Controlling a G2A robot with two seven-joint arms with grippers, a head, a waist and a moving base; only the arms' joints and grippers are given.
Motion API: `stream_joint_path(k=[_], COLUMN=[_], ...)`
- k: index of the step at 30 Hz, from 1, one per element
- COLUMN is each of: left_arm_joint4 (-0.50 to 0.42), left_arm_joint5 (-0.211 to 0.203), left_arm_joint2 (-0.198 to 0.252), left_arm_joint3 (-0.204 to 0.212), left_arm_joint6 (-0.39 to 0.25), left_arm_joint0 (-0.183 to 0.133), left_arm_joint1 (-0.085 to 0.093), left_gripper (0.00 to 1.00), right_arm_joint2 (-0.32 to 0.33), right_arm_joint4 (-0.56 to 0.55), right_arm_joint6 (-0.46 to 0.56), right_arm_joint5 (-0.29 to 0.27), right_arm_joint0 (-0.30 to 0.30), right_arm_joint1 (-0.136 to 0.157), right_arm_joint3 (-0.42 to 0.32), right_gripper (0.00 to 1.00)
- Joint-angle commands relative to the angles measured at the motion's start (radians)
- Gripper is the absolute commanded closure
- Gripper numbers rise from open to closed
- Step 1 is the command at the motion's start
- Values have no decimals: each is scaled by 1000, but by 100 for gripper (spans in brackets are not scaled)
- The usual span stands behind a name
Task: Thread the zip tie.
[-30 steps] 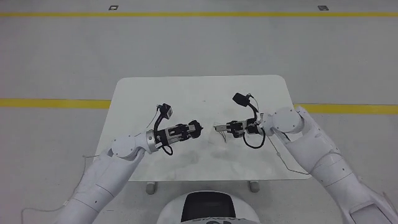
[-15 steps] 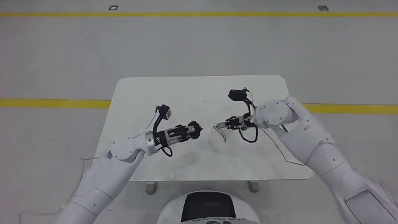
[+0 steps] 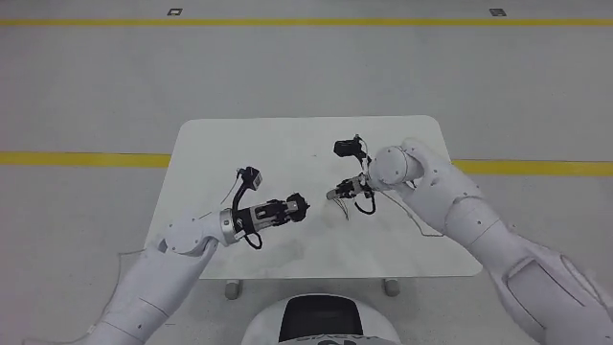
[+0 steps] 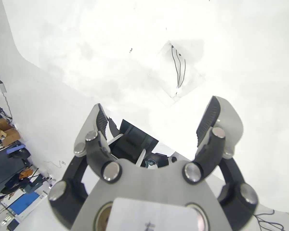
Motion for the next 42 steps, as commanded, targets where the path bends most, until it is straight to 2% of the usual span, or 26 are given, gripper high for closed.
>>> stream_joint_path(k=[1, 3, 5, 7, 8, 12, 18, 25, 27, 36, 42], left_arm_joint4=[0, 0, 0, 0, 0, 0, 0, 0, 0, 0, 0], left_arm_joint5=[0, 0, 0, 0, 0, 0, 0, 0, 0, 0, 0], left_arm_joint2=[0, 0, 0, 0, 0, 0, 0, 0, 0, 0, 0], left_arm_joint3=[0, 0, 0, 0, 0, 0, 0, 0, 0, 0, 0], left_arm_joint6=[0, 0, 0, 0, 0, 0, 0, 0, 0, 0, 0], left_arm_joint0=[0, 0, 0, 0, 0, 0, 0, 0, 0, 0, 0], left_arm_joint1=[0, 0, 0, 0, 0, 0, 0, 0, 0, 0, 0], left_gripper=[100, 100, 100, 100, 100, 100, 100, 100, 100, 100, 100], right_arm_joint2=[0, -6, -38, -72, -93, -151, -226, -226, -227, -228, -228], right_arm_joint4=[0, -20, -80, -116, -130, -124, -117, -117, -139, -190, -190], right_arm_joint6=[0, -21, 19, 51, 67, 67, 38, 38, 6, -58, -58], right_arm_joint5=[0, -10, -25, -11, -22, -38, -74, -74, -77, -155, -155], right_arm_joint0=[0, -9, -3, 15, 26, 67, 112, 112, 97, 77, 77], right_arm_joint1=[0, 0, -4, -18, -28, -78, -161, -161, -161, -171, -171], right_arm_joint3=[0, -9, -24, -17, -14, 59, 219, 219, 217, 234, 234], right_gripper=[0, 0, 0, 0, 0, 0, 0, 0, 0, 0, 0])
